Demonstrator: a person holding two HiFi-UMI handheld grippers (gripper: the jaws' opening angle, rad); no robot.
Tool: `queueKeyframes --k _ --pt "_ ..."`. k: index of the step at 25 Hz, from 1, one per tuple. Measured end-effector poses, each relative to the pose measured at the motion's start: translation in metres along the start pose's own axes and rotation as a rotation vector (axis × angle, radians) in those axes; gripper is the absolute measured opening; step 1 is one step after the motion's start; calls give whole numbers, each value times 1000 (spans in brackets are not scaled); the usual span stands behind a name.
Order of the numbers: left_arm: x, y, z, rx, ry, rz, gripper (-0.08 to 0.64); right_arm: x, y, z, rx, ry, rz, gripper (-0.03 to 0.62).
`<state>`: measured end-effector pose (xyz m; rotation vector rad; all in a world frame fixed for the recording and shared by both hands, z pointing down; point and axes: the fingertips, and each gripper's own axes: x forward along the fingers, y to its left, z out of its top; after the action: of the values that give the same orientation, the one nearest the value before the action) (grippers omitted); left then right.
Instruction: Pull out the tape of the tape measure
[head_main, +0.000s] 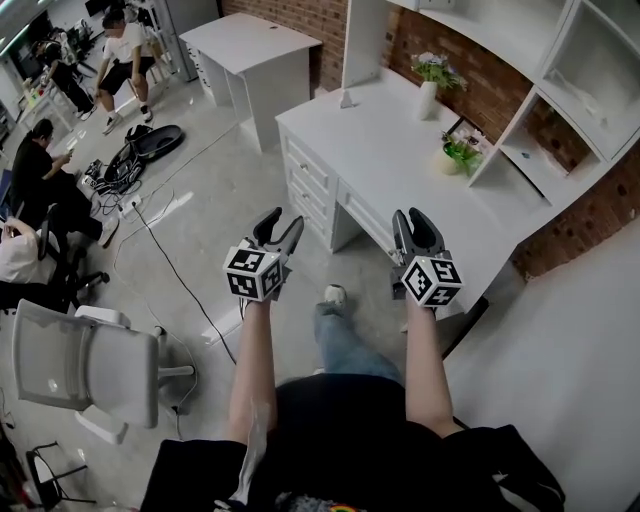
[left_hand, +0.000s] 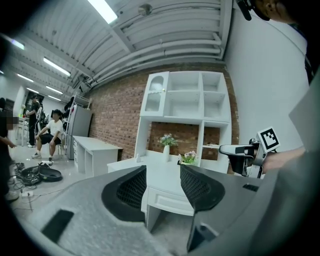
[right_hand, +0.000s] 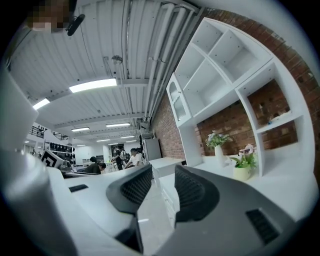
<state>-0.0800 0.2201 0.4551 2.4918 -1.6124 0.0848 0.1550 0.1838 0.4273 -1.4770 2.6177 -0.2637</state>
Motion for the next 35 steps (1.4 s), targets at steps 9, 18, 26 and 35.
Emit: queueKeyframes --k 9,18,26,35 --pt "77 77 7 14 11 43 184 114 -39 -7 14 -10 5 123" --pt "238 172 19 -23 58 31 184 288 -112 -9 26 40 3 123" --pt "385 233 44 -37 75 -7 184 425 -177 -6 36 83 -2 123" --pt "460 257 48 -33 120 -65 184 482 -203 -11 63 117 -26 123"
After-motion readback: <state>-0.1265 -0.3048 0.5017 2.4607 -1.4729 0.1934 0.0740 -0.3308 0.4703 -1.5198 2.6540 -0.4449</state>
